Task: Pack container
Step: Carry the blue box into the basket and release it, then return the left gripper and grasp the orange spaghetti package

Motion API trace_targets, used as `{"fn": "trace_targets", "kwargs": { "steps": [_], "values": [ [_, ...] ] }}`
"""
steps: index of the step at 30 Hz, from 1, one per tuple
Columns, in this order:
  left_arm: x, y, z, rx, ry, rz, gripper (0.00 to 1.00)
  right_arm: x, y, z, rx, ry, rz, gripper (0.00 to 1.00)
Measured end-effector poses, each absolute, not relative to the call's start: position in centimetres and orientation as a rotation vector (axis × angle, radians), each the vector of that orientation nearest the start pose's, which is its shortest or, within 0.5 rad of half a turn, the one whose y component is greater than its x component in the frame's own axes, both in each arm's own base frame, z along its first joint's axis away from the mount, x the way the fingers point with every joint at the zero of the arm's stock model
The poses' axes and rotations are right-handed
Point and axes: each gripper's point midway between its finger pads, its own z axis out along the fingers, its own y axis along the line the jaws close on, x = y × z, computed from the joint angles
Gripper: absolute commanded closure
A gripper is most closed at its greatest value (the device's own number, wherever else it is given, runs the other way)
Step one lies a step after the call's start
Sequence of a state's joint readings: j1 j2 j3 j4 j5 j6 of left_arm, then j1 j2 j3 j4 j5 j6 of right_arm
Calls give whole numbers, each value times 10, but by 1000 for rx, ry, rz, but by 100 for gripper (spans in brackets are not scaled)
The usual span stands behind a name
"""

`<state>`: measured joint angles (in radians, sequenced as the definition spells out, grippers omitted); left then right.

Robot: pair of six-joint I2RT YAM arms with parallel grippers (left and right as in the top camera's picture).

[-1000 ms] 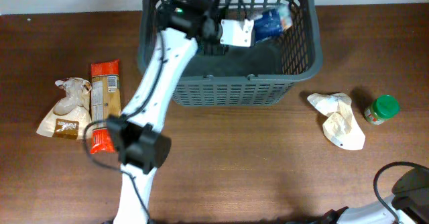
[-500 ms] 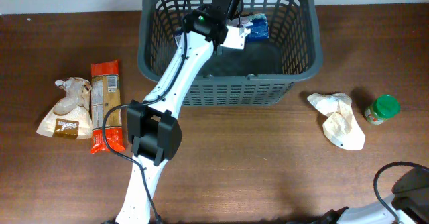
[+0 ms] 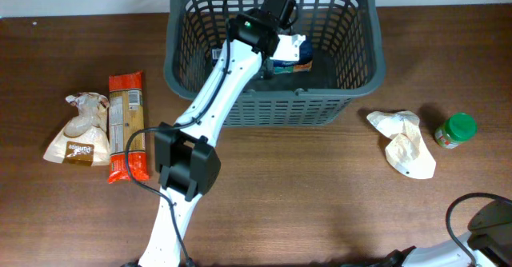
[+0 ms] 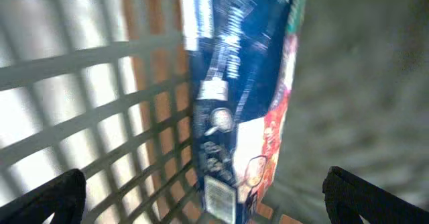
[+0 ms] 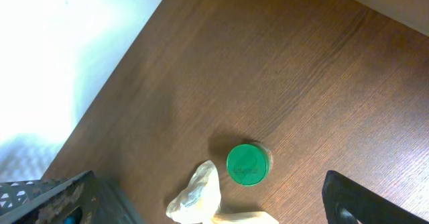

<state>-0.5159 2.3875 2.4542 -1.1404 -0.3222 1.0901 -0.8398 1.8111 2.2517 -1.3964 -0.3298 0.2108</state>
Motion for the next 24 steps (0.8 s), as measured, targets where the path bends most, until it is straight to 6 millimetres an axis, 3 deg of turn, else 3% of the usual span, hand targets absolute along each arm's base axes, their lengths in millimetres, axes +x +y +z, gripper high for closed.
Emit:
{"fn": "trace_targets", "kwargs": {
  "steps": [3,6,9,11,12,13,15,17,19,22,23,24],
  "values": [
    [517,-235,221,1613,1974,577,1,319,-272,335,1120,2190,147,1],
    [507,-211,314,1270,1983,518,1,319,-272,335,1119,2190,146,1],
    [469,-142,431,875,1930,469,1,319,-272,335,1119,2190,147,1],
    [441,-91,480,685,1905,475,0,319,-272,335,1119,2191,147,1],
    [427,-67,494,612,1906,490,0,319,-272,335,1119,2190,147,1],
    [400,-21,508,477,1943,530,0,319,-272,335,1119,2190,147,1],
    [384,12,504,366,2007,545,0,319,-272,335,1119,2190,147,1],
    [376,49,468,214,2178,535,3,319,-272,335,1119,2190,147,2],
    [389,83,395,31,2441,455,3,319,-272,335,1118,2190,146,1],
    [398,96,279,-109,2820,240,3,319,-272,335,1119,2190,147,1],
    [397,100,222,-179,2985,151,4,319,-272,335,1119,2190,147,1],
    [397,100,198,-202,3040,118,4,319,-272,335,1119,2190,146,1]
  ]
}}
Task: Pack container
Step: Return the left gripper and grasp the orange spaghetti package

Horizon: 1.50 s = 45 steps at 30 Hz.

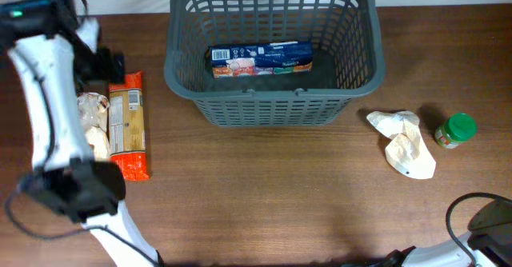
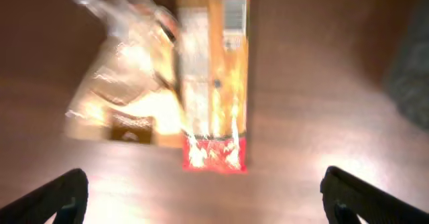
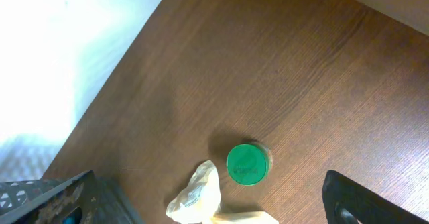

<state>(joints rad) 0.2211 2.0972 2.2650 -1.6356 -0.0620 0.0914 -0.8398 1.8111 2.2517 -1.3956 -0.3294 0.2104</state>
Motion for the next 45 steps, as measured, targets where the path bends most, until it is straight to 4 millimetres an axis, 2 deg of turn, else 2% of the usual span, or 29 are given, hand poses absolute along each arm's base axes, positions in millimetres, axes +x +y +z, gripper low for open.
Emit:
{"fn": "trace_targets", "kwargs": {
  "steps": [3,6,8,13,19,25,32,41,44,45],
  "values": [
    [393,92,132,-242,3157,32,4,319,-272,335,1119,2190,146,1],
    [393,87,101,-250,3172,1,4,319,-272,335,1119,2190,146,1],
    [386,85,79,-256,3203,-11,4,319,-272,335,1120,2190,147,1],
    [382,89,48,-257,3203,30,4,319,-272,335,1119,2190,147,1],
    [380,93,31,-239,3199,74,5,319,-272,335,1119,2190,147,1],
    [374,104,27,-240,3210,179,8,319,-272,335,1119,2191,147,1],
    [390,114,27,-244,3141,257,8,319,-272,335,1119,2191,147,1],
    [403,116,25,-234,3092,248,9,319,-272,335,1119,2190,147,1],
    [401,111,12,-218,3123,205,11,319,-272,335,1119,2191,147,1],
    [399,110,6,-214,3139,200,17,319,-272,335,1119,2190,147,1]
  ]
}}
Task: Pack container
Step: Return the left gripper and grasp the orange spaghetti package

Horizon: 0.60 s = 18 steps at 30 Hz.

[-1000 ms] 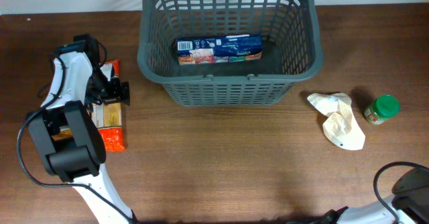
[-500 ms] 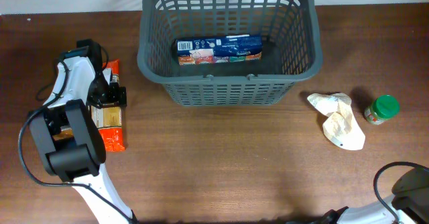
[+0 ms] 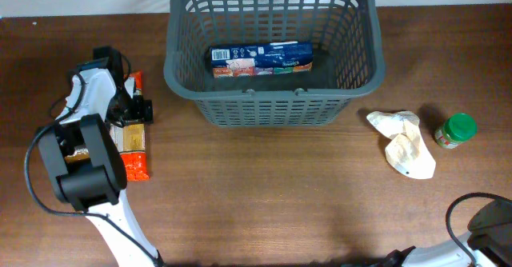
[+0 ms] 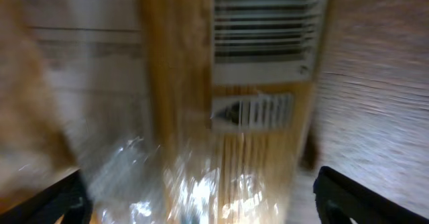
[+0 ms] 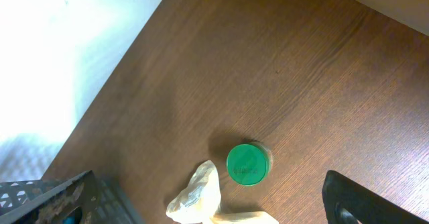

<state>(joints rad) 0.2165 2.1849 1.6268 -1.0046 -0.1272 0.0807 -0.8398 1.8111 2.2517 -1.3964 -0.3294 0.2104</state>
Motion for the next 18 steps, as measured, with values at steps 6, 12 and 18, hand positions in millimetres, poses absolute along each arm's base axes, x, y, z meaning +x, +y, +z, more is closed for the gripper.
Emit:
{"fn": "trace_targets", "kwargs": {
  "steps": [6,12,18],
  "values": [
    [399,111,3,-211,3145,181,48,319,-272,335,1120,2190,147,1],
    [398,113,12,-212,3147,201,98,319,-272,335,1119,2191,147,1],
    [388,109,24,-210,3218,168,98,319,-272,335,1119,2190,147,1]
  ]
}}
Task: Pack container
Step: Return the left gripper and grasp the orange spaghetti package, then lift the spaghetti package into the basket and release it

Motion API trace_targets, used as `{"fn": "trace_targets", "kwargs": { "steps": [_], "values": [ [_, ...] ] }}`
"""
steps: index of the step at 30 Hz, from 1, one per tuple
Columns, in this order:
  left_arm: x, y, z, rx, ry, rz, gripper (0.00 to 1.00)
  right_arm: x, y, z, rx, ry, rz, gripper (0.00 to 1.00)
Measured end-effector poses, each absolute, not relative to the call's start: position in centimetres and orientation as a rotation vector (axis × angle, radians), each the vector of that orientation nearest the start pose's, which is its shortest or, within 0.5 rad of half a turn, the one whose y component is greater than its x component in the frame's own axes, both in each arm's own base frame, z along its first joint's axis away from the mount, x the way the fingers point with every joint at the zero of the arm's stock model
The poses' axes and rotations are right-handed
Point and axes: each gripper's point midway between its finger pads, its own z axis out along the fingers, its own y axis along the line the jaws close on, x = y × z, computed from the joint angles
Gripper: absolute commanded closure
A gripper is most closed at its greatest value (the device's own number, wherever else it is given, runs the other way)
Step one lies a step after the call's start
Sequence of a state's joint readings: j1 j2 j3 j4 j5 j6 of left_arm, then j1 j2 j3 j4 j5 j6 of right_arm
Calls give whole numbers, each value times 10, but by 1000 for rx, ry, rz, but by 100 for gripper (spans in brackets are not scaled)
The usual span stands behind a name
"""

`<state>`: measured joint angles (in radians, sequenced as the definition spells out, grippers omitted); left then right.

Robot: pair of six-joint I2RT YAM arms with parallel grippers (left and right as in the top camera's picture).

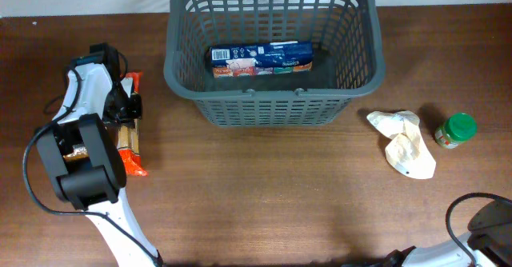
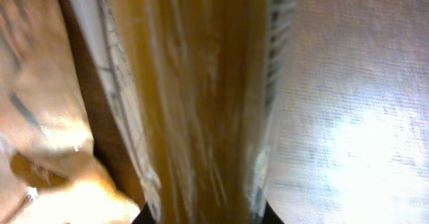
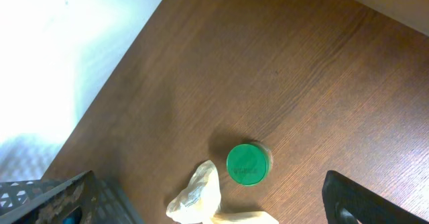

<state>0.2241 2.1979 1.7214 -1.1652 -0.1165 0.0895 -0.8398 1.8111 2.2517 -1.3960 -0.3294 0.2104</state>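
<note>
The grey basket (image 1: 172,67) stands at the back of the table with a blue box (image 1: 262,59) lying inside it. Left of it lies a long orange pasta packet (image 1: 130,143), turned partly on its edge. My left gripper (image 1: 128,105) is shut on its upper part. In the left wrist view the packet (image 2: 201,83) fills the frame, and the left gripper (image 2: 204,218) has both jaws pressed against its sides. My right gripper (image 3: 211,214) is open, high above the table's right end, holding nothing.
A brown paper bag (image 2: 40,117) lies against the packet's left side, mostly hidden under my left arm in the overhead view. Right of the basket lie a crumpled pale bag (image 1: 404,143) and a green-lidded jar (image 1: 456,129); the jar (image 3: 248,164) also shows below the right wrist.
The left gripper's jaws, wide apart over the pasta packet before, have shut on it. The packet looks narrower from above, tipped toward its edge. The right arm has not moved.
My left gripper was open inside the basket beside the blue box. Then the box lay in the basket and the gripper hung open over the packet and brown bag at the left. Then it was low over the packet, and now it grips it.
</note>
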Motion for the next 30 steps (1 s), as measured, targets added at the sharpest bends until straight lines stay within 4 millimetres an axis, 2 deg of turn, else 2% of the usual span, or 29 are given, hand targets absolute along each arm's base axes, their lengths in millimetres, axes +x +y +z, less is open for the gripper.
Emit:
{"fn": "trace_targets", "kwargs": {
  "steps": [2,5,7,8,9,13,15,17,18,19,20,22,23,24,27,30],
  "values": [
    [386,107,33,-210,3249,146,98,319,-272,335,1119,2190,147,1],
    [400,108,70,-210,3223,137,98,319,-272,335,1120,2190,148,1],
    [428,112,120,-208,3091,151,98,319,-272,335,1120,2191,148,1],
    [435,112,136,-203,3045,158,98,319,-272,335,1120,2190,147,1],
    [449,110,171,-189,2946,167,98,319,-272,335,1120,2190,147,1],
    [469,87,263,-104,2683,185,98,319,-272,335,1120,2190,148,1],
    [469,54,334,43,2485,191,98,319,-272,335,1119,2190,147,1],
    [463,20,380,190,2342,188,98,319,-272,335,1120,2190,147,1],
    [457,-7,413,320,2227,202,98,319,-272,335,1120,2190,147,1],
    [449,-34,436,454,2131,213,98,319,-272,335,1119,2190,147,1],
    [440,-56,451,574,2059,225,98,319,-272,335,1120,2190,147,1],
    [417,-107,467,887,1907,267,98,319,-272,335,1119,2190,147,1],
    [405,-138,467,1072,1813,281,98,319,-272,335,1120,2190,147,1],
    [400,-156,465,1178,1754,293,98,319,-272,335,1120,2190,147,1],
    [402,-199,443,1435,1626,334,98,319,-272,335,1120,2190,147,1],
    [425,-238,404,1593,1561,348,98,319,-272,335,1119,2190,147,1]
  ]
}}
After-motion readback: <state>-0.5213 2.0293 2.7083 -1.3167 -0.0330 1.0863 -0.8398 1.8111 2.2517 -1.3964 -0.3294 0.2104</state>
